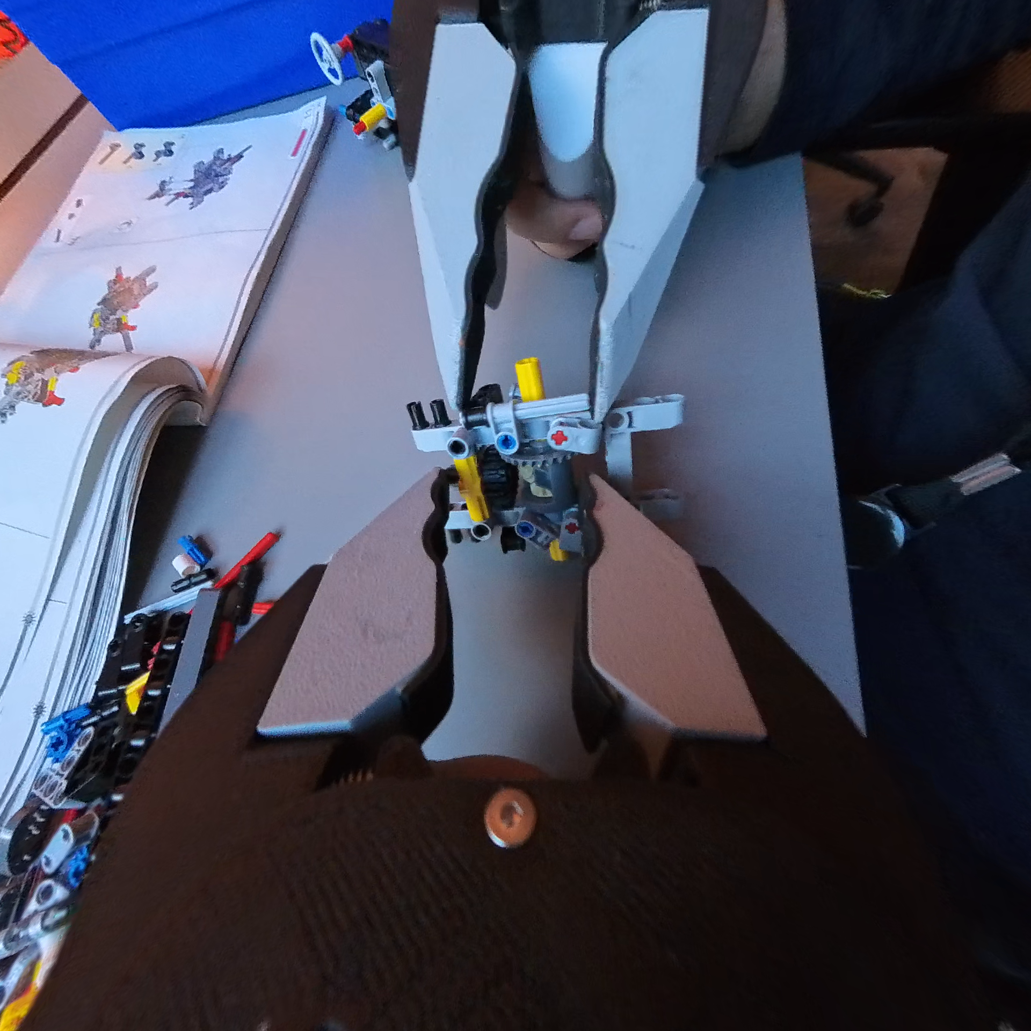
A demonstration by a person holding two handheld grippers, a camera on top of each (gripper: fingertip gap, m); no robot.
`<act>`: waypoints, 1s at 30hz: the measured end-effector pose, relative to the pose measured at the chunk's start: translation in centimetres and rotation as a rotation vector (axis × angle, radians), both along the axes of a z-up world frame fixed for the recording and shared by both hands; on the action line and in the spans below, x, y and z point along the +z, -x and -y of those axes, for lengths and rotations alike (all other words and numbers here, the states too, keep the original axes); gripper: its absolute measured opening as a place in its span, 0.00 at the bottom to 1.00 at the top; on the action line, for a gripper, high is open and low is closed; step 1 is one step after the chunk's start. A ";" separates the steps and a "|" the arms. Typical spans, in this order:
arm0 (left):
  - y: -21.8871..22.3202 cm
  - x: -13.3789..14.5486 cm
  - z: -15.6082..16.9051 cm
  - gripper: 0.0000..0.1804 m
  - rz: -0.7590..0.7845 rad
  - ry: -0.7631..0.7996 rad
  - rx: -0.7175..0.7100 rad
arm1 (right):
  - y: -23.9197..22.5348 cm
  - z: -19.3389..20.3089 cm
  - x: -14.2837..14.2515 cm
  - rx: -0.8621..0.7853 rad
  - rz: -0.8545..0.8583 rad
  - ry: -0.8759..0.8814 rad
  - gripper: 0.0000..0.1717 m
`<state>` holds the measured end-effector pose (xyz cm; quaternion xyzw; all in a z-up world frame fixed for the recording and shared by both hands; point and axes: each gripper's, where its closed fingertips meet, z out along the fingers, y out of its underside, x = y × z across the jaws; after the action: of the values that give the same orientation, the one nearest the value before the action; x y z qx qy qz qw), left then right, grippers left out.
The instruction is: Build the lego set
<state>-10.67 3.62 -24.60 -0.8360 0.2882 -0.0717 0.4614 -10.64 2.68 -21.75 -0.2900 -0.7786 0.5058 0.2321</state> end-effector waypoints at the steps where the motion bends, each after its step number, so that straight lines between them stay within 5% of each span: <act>1: 0.0 0.0 -0.1 0.24 0.006 0.004 0.006 | 0.0 -0.1 0.0 -0.002 0.002 0.006 0.20; 11: 0.6 -0.2 -0.3 0.23 -0.049 -0.013 0.044 | 0.1 -0.5 -0.3 -0.007 0.051 0.036 0.23; 20: 0.7 -0.6 -0.2 0.21 -0.085 -0.013 0.043 | 0.3 -1.0 -0.4 -0.033 0.079 0.053 0.14; 30: 0.9 -0.5 -0.2 0.21 -0.055 0.001 0.050 | -0.9 -1.6 -1.4 0.016 0.106 -0.020 0.20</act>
<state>-11.57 3.78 -25.11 -0.8448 0.2798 -0.0371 0.4546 -9.79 4.28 -23.20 -0.3081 -0.7971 0.4837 0.1892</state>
